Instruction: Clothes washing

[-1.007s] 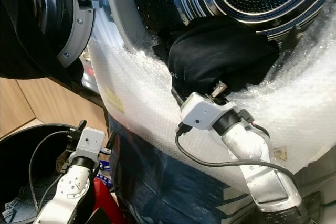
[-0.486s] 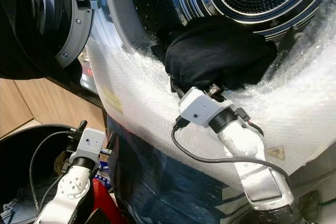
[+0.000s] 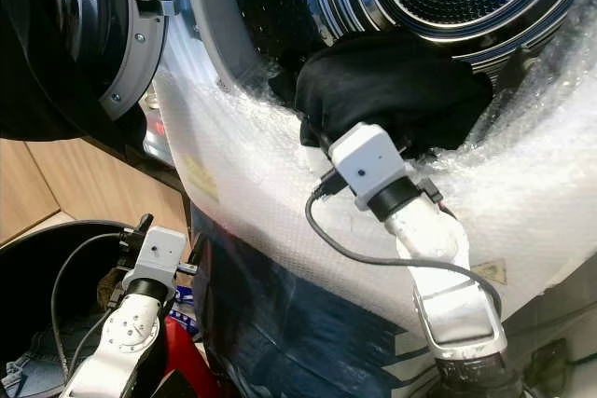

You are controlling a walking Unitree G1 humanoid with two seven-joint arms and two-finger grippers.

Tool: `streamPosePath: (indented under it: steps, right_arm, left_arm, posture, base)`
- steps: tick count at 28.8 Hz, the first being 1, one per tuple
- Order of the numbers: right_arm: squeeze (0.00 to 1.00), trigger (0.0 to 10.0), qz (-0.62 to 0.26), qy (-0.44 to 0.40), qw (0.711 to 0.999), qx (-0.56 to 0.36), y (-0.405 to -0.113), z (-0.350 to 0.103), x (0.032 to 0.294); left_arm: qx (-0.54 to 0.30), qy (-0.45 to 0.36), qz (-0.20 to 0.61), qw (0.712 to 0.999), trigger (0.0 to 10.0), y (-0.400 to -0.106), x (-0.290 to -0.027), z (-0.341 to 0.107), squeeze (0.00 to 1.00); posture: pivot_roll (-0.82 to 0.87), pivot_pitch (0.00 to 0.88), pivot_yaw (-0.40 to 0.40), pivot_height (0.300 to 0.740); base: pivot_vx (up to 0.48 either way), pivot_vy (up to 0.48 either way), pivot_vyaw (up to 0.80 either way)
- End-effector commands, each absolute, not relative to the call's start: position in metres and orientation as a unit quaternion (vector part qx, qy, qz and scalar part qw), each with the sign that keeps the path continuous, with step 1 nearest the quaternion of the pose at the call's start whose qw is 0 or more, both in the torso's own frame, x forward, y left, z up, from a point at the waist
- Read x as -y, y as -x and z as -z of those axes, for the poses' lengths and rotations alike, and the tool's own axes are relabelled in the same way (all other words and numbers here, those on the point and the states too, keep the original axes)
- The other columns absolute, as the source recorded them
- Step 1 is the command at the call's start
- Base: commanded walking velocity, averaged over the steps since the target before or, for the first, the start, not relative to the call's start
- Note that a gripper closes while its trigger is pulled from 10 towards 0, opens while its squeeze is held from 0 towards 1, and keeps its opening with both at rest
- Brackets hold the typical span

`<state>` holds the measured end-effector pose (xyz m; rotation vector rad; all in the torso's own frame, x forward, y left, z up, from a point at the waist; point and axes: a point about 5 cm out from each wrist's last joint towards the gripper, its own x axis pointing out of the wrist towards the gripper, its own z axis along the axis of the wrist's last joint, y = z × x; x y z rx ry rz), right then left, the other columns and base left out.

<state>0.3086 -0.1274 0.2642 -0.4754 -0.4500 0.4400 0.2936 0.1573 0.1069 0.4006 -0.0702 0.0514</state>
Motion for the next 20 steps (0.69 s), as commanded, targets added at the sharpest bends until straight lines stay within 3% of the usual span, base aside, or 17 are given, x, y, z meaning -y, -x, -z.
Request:
streamPosePath:
  steps: [1, 7, 11, 20]
  right_arm:
    - [0.00, 0.0, -0.211, 0.215, 0.924, 0.234, -0.309, -0.278, 0.130]
    - [0.00, 0.0, -0.220, 0.187, 0.925, 0.246, -0.314, -0.290, 0.123]
    - [0.00, 0.0, -0.235, 0.203, 0.910, 0.273, -0.321, -0.311, 0.111]
    - [0.00, 0.0, -0.202, 0.153, 0.906, 0.338, -0.337, -0.364, 0.096]
  left_arm:
    - [0.039, -0.203, -0.024, 0.978, 10.0, -0.295, -0.155, -0.108, 0.00]
    - [0.036, -0.201, -0.022, 0.979, 10.0, -0.296, -0.155, -0.107, 0.00]
    - [0.039, -0.200, -0.019, 0.979, 10.0, -0.298, -0.151, -0.108, 0.00]
    - [0.035, -0.204, -0.030, 0.978, 10.0, -0.294, -0.156, -0.106, 0.00]
  posture:
    - [0.09, 0.000, -0.121, 0.740]
    - [0.08, 0.000, -0.110, 0.740]
    - [0.09, 0.000, -0.115, 0.740]
    - [0.12, 0.000, -0.137, 0.740]
  base:
    - [0.000, 0.000, 0.00]
    - [0.000, 0.000, 0.00]
    - [0.000, 0.000, 0.00]
    - [0.000, 0.000, 0.00]
